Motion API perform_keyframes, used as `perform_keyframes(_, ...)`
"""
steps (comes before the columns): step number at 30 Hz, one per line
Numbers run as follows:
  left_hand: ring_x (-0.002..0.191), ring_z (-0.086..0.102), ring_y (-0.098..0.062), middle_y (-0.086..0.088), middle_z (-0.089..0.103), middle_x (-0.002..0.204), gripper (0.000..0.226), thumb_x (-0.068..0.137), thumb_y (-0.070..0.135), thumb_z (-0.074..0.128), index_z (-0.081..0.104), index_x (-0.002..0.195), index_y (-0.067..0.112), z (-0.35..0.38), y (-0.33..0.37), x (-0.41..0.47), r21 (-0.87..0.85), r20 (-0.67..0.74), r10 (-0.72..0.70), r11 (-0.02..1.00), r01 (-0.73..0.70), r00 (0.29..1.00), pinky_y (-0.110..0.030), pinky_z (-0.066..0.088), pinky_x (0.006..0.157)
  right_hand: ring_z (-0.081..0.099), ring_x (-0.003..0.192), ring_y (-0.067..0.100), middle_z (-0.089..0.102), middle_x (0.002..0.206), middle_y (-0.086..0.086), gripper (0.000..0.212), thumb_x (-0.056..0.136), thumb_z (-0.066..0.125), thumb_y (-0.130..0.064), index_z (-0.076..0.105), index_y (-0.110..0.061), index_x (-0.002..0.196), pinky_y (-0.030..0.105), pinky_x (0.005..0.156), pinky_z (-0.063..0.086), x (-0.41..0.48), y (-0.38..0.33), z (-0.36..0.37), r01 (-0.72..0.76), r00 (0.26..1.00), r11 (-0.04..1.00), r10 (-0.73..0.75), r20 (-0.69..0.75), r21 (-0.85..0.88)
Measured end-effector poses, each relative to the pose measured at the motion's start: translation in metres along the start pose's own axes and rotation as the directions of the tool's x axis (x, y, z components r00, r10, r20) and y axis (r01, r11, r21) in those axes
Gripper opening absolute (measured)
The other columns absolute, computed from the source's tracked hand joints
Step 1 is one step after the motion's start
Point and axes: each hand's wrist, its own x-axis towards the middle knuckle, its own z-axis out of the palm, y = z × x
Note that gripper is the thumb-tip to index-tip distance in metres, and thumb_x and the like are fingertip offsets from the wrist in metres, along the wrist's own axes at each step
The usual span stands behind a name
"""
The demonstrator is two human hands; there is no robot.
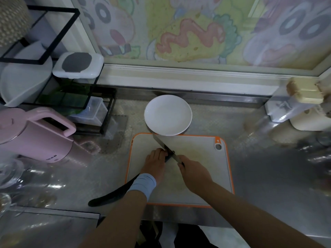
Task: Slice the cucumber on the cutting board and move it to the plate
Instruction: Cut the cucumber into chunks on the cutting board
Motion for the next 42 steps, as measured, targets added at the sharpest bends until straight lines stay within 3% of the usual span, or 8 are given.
perform_keyframes(7, 0.115, 0.035, -0.022, -0.002, 0.037, 0.13, 0.046, 0.088, 0.006, 0.043, 0.037, 0.132, 0.017, -0.001, -0.001, 0.004, 0.044, 0.029, -0.013, 0.999, 0.011, 1.0, -0.03, 0.029, 0.089, 0.044, 0.054, 0.015, 0.046, 0.067, -0.004, 0.019, 0.103, 0.03, -0.034, 0.042, -0.028, 0.116, 0.029, 0.045, 0.027, 0.001, -0.001, 0.002, -0.043, 0.999, 0.999, 0.042, 0.03, 0.031)
perform_keyframes(12, 0.115, 0.034, -0.021, 0.0, 0.035, 0.13, 0.046, 0.087, 0.007, 0.045, 0.035, 0.13, 0.019, 0.002, -0.002, 0.007, 0.041, 0.048, -0.05, 0.998, 0.048, 0.998, -0.029, 0.028, 0.089, 0.049, 0.056, 0.025, 0.052, 0.069, 0.006, 0.012, 0.103, 0.031, -0.032, 0.037, -0.025, 0.096, 0.036, 0.05, 0.036, 0.011, 0.0, 0.0, -0.051, 0.992, 0.993, 0.037, 0.122, 0.111)
perform_keyframes(22, 0.111, 0.033, -0.019, 0.001, 0.037, 0.124, 0.041, 0.085, 0.006, 0.052, 0.039, 0.121, 0.022, 0.002, -0.003, 0.01, -0.038, 0.069, -0.081, 0.996, 0.084, 0.994, -0.026, 0.027, 0.085, 0.052, 0.06, 0.023, 0.054, 0.073, 0.005, 0.017, 0.103, 0.033, -0.033, 0.043, -0.02, 0.107, 0.035, 0.051, 0.036, 0.031, 0.005, 0.015, -0.085, 0.984, 0.982, 0.056, 0.171, 0.168)
perform_keyframes(26, 0.11, 0.034, -0.018, 0.001, 0.038, 0.121, 0.036, 0.087, 0.009, 0.05, 0.04, 0.119, 0.022, -0.002, -0.002, 0.01, -0.075, 0.087, -0.102, 0.991, 0.109, 0.991, -0.026, 0.027, 0.086, 0.052, 0.065, 0.022, 0.055, 0.074, 0.002, 0.023, 0.101, 0.035, -0.043, 0.046, -0.024, 0.094, 0.035, 0.055, 0.036, 0.037, 0.006, 0.004, -0.104, 0.979, 0.971, 0.061, 0.195, 0.217)
perform_keyframes(30, 0.11, 0.036, -0.023, -0.002, 0.039, 0.119, 0.032, 0.087, 0.018, 0.052, 0.04, 0.116, 0.022, -0.01, -0.001, 0.013, -0.12, 0.154, -0.174, 0.974, 0.193, 0.973, -0.032, 0.032, 0.089, 0.054, 0.068, 0.021, 0.054, 0.07, -0.003, 0.026, 0.097, 0.043, -0.042, 0.044, -0.03, 0.074, 0.035, 0.06, 0.039, 0.039, 0.008, -0.019, -0.092, 0.991, 0.964, 0.066, 0.114, 0.248)
perform_keyframes(35, 0.108, 0.044, -0.027, -0.005, 0.048, 0.116, 0.038, 0.086, 0.041, 0.053, 0.047, 0.116, 0.018, -0.026, 0.01, 0.036, -0.107, 0.192, -0.285, 0.945, 0.309, 0.939, -0.04, 0.041, 0.091, 0.05, 0.063, 0.013, 0.052, 0.066, -0.008, 0.021, 0.098, 0.043, -0.036, 0.048, -0.033, 0.078, 0.027, 0.053, 0.031, 0.046, 0.012, -0.046, -0.054, 0.999, 0.959, 0.052, 0.015, 0.278)
perform_keyframes(40, 0.111, 0.046, -0.028, -0.005, 0.05, 0.116, 0.032, 0.091, 0.044, 0.043, 0.048, 0.116, 0.025, -0.023, 0.027, 0.058, 0.121, 0.225, -0.314, 0.948, 0.293, 0.922, -0.042, 0.036, 0.096, 0.055, 0.068, 0.015, 0.055, 0.07, -0.01, 0.017, 0.099, 0.042, -0.038, 0.057, -0.034, 0.093, 0.028, 0.056, 0.034, 0.054, 0.019, -0.048, -0.037, 0.998, 0.958, 0.051, -0.039, 0.285)
perform_keyframes(42, 0.112, 0.045, -0.028, -0.006, 0.051, 0.116, 0.029, 0.094, 0.04, 0.039, 0.049, 0.116, 0.025, -0.022, 0.026, 0.066, 0.182, 0.247, -0.359, 0.929, 0.321, 0.9, -0.043, 0.033, 0.099, 0.054, 0.065, 0.014, 0.055, 0.067, -0.009, 0.019, 0.099, 0.041, -0.04, 0.053, -0.037, 0.085, 0.027, 0.056, 0.036, 0.054, 0.022, -0.044, -0.036, 0.998, 0.958, 0.051, -0.044, 0.285)
